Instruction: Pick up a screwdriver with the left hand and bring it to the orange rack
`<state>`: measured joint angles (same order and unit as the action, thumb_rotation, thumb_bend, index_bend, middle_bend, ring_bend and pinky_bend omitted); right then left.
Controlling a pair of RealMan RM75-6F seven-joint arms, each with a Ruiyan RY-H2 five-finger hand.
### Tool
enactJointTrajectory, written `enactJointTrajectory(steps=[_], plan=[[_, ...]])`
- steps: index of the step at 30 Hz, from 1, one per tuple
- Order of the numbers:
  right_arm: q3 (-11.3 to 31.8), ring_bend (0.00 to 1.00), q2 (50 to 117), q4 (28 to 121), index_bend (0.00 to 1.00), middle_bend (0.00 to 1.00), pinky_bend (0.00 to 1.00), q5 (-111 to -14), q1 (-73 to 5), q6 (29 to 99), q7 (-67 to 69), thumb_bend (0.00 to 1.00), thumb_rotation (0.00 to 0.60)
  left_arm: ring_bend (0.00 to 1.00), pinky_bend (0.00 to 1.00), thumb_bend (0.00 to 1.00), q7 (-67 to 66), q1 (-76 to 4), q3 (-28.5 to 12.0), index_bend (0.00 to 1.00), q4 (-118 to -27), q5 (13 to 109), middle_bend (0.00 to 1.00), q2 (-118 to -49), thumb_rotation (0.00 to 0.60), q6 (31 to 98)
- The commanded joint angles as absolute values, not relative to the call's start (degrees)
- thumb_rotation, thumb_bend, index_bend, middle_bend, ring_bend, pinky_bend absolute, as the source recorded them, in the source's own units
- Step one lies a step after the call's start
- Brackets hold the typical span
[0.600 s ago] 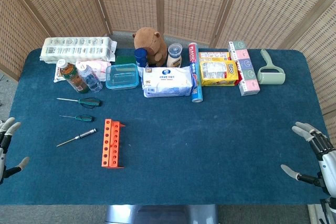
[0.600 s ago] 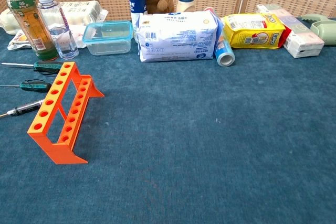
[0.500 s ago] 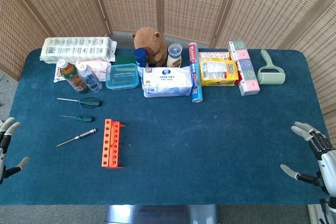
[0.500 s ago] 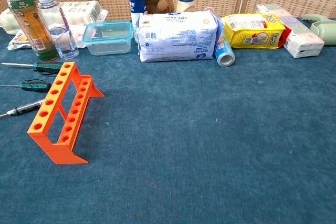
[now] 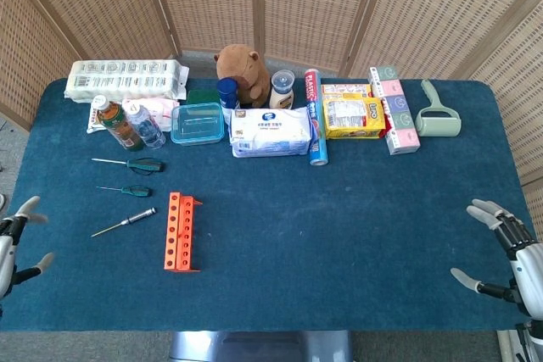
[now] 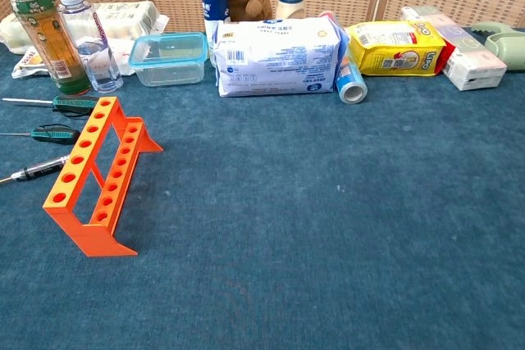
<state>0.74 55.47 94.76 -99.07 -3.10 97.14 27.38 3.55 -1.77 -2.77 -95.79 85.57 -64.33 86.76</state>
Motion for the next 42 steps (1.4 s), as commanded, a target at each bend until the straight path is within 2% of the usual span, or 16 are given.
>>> enactJointTrajectory(steps=[1,3,5,9,16,22,33,42], plan=[[0.71,0.14,55.30,94.68,0.16,0.14,0.18,-99.04,-3.22,96.92,27.82,0.07,0.600,0.90,0.94,0.17,3.90,-4.60,-4.96,0.27,-95.10,81.51,0.96,-66.65,0.600,82.30],[0.61,0.14,55.26,94.59,0.16,0.14,0.18,-99.45,-3.14,97.22,27.92,0.07,0.600,0.96,0.99,0.17,3.45,-6.31,-6.19,0.28,-94.67,79.40,1.00,-68.03,0.600,79.79],[0.52,0.14,55.18,94.63,0.16,0.14,0.18,-99.76,-3.06,97.47,28.07,0.07,0.600,0.97,1.00,0.17,2.02,-7.79,-7.12,0.30,-94.76,76.99,1.00,-69.00,0.600,77.27],[0.61,0.14,55.10,94.50,0.16,0.14,0.18,-99.62,-3.07,97.54,28.50,0.07,0.600,0.98,1.00,0.22,-2.64,-11.40,-9.29,0.37,-96.73,70.24,1.00,-70.57,0.600,71.20],[0.61,0.14,54.84,94.27,0.16,0.14,0.18,-99.50,-3.27,97.27,29.55,0.07,0.600,0.98,1.00,0.25,-14.70,-17.87,-12.72,0.37,-99.20,55.36,1.00,-74.78,0.600,64.81],[0.59,0.14,54.53,94.07,0.16,0.15,0.18,-99.50,-3.24,97.47,30.60,0.07,0.600,0.98,1.00,0.24,-24.27,-23.05,-13.69,0.37,-97.93,47.13,1.00,-78.58,0.600,63.73],[0.60,0.14,54.18,93.91,0.16,0.15,0.18,-99.35,-3.47,97.16,31.66,0.07,0.600,0.98,1.00,0.25,-32.56,-28.66,-13.25,0.37,-93.49,39.24,1.00,-84.92,0.600,63.43],[0.88,0.14,53.78,93.43,0.16,0.15,0.18,-98.77,-3.23,97.88,33.50,0.07,0.600,0.98,1.00,0.25,-36.85,-31.04,-12.87,0.37,-91.32,35.25,1.00,-88.13,0.600,65.65]])
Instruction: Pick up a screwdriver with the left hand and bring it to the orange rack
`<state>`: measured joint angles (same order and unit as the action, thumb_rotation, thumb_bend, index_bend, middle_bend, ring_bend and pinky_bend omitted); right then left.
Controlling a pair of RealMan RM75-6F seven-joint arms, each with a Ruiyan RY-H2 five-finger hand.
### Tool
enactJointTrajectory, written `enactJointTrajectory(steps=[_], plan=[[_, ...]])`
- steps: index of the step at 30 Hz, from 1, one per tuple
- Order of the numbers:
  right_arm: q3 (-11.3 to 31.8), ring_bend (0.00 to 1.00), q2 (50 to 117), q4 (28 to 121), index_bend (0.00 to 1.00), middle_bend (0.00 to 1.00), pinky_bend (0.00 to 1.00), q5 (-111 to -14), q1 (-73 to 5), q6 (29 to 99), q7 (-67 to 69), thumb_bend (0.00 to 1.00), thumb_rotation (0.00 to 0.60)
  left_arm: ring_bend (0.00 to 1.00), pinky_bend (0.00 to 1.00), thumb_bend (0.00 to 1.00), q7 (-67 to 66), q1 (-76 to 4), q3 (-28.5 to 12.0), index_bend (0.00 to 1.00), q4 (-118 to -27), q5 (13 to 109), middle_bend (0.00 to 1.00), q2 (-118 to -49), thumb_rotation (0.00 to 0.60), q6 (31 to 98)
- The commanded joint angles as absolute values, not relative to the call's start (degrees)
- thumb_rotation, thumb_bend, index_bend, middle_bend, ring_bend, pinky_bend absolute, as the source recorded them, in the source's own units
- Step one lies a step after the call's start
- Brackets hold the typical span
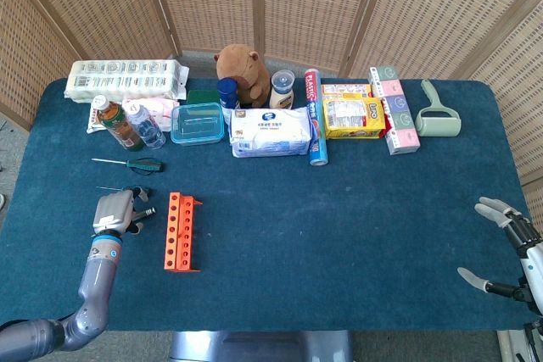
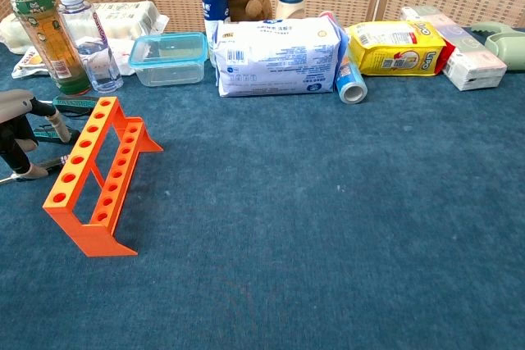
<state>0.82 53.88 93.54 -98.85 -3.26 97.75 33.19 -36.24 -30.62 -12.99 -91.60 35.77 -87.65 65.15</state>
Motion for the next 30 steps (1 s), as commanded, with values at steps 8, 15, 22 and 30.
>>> enactJointTrajectory(steps=[8,15,22,30], plan=[[0.99,0.14,53.70,93.14,0.16,0.15,0.18,-98.66,-3.23,97.98,34.14,0.07,0.600,0.98,1.00,0.25,-38.44,-32.24,-12.54,0.37,-91.22,33.50,1.00,-89.30,0.600,66.42],[1.18,0.14,53.54,92.93,0.16,0.15,0.18,-98.28,-3.07,98.30,34.82,0.07,0.600,0.98,1.00,0.25,-39.90,-32.95,-11.92,0.37,-92.36,32.39,1.00,-89.58,0.600,67.32],[1.18,0.14,53.42,92.81,0.16,0.15,0.18,-98.43,-2.95,98.61,35.34,0.07,0.600,0.98,1.00,0.25,-40.91,-33.47,-11.56,0.37,-93.27,30.90,1.00,-89.54,0.600,67.85],[1.26,0.14,53.18,92.66,0.16,0.15,0.18,-98.29,-2.77,99.01,36.27,0.07,0.600,0.98,1.00,0.25,-40.15,-33.72,-10.85,0.37,-94.40,31.49,1.00,-88.96,0.600,67.04]])
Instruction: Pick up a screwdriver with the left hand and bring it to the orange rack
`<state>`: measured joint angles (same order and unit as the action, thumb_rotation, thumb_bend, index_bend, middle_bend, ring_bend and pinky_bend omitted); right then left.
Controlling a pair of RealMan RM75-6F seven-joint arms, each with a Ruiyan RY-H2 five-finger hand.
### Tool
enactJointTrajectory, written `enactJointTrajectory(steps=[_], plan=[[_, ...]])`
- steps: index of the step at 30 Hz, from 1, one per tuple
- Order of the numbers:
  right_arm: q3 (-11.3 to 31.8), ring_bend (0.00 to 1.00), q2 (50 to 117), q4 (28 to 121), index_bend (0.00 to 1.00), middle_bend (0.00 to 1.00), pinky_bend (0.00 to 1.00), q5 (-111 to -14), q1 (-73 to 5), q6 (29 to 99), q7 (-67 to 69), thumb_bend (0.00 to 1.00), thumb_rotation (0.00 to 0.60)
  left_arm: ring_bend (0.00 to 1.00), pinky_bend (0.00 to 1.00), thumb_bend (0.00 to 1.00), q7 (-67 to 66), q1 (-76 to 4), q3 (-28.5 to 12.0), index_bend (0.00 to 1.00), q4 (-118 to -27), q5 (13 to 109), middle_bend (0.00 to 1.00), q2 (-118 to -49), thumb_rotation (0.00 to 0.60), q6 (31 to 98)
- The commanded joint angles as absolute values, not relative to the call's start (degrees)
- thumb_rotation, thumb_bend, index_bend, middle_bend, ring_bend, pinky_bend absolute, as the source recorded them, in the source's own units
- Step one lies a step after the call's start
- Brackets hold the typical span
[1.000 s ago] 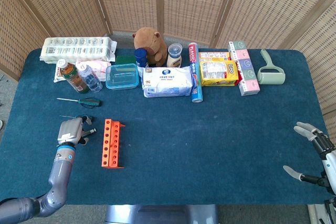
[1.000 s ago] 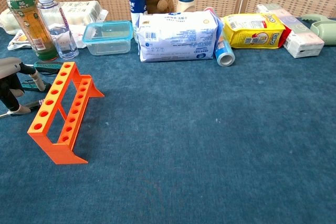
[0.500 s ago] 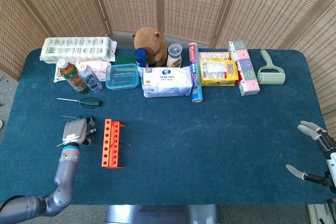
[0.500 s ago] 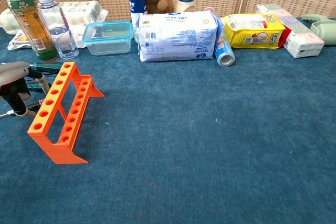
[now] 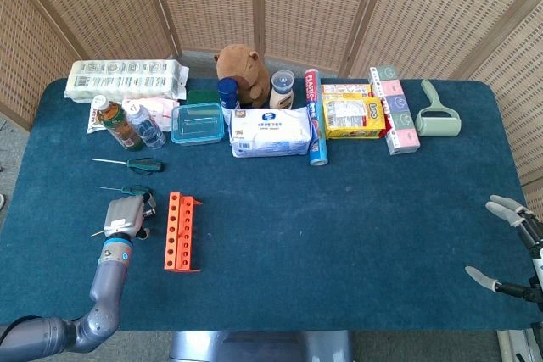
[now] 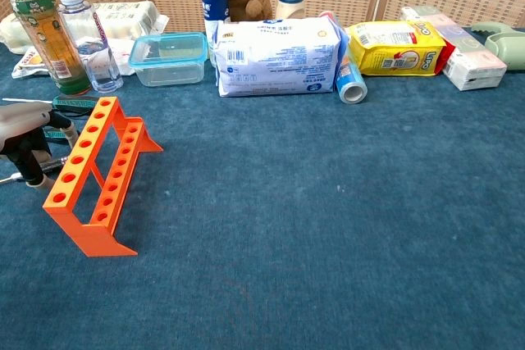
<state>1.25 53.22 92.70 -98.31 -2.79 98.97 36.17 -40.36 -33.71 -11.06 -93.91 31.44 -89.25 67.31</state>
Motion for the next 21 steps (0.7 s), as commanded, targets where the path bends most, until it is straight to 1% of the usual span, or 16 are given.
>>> enactJointTrajectory(steps=[1,15,21], plan=[[1.26,0.14,53.16,92.65,0.16,0.15,0.18,-98.29,-2.75,99.03,36.34,0.07,0.600,0.98,1.00,0.25,-40.14,-33.74,-10.74,0.37,-94.68,31.45,1.00,-88.80,0.600,66.94],[1.29,0.14,52.98,92.80,0.16,0.15,0.18,-98.16,-2.76,98.78,36.40,0.07,0.600,0.98,1.00,0.25,-39.33,-34.13,-9.52,0.37,-99.94,31.50,1.00,-86.24,0.600,66.16],[1.35,0.14,52.88,92.86,0.16,0.15,0.18,-98.12,-2.71,98.87,36.60,0.07,0.600,0.98,1.00,0.25,-38.26,-34.11,-9.72,0.37,-100.83,34.34,1.00,-85.73,0.600,68.44]])
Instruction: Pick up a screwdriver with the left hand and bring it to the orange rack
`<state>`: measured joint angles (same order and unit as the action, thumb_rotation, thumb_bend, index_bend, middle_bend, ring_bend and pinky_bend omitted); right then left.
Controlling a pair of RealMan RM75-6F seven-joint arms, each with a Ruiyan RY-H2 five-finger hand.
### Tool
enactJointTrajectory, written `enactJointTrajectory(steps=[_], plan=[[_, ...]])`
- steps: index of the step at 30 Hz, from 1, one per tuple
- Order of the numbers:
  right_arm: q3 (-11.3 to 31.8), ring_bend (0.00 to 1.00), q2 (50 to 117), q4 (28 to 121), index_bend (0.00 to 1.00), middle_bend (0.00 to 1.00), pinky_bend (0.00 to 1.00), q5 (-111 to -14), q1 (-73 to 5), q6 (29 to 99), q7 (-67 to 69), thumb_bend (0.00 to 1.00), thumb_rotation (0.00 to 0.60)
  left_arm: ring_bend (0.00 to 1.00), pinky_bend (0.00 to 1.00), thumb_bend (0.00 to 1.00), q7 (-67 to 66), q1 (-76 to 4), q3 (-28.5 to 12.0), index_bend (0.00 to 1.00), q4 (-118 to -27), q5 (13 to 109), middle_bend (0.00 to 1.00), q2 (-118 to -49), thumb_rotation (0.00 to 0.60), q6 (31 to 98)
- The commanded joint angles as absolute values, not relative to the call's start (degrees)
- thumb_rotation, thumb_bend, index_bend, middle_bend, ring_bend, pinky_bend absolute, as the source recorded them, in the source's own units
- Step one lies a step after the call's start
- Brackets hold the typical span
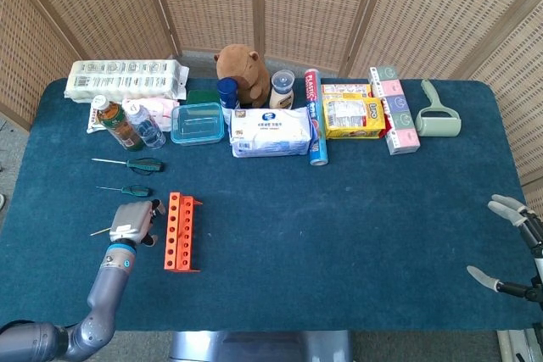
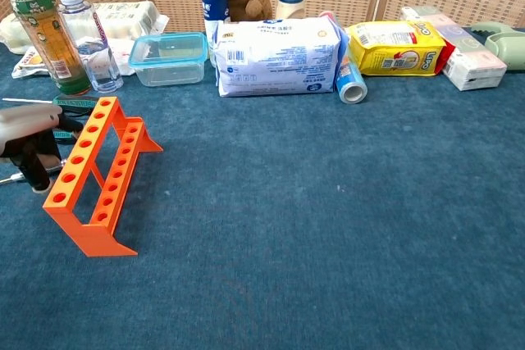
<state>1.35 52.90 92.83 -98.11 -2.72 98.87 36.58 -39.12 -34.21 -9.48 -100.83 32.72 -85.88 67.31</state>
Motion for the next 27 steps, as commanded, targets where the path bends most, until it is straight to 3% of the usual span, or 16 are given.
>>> enactJointTrajectory(steps=[1,27], plan=[[1.35,0.14,52.87,92.88,0.16,0.15,0.18,-98.12,-2.72,98.84,36.62,0.07,0.600,0.98,1.00,0.25,-38.07,-34.04,-9.66,0.37,-100.63,34.90,1.00,-85.76,0.600,68.83],[1.49,0.14,52.54,93.09,0.16,0.15,0.18,-98.02,-2.56,99.02,37.30,0.07,0.600,0.98,1.00,0.25,-41.43,-34.88,-8.43,0.37,-95.63,30.36,1.00,-88.19,0.600,70.09]])
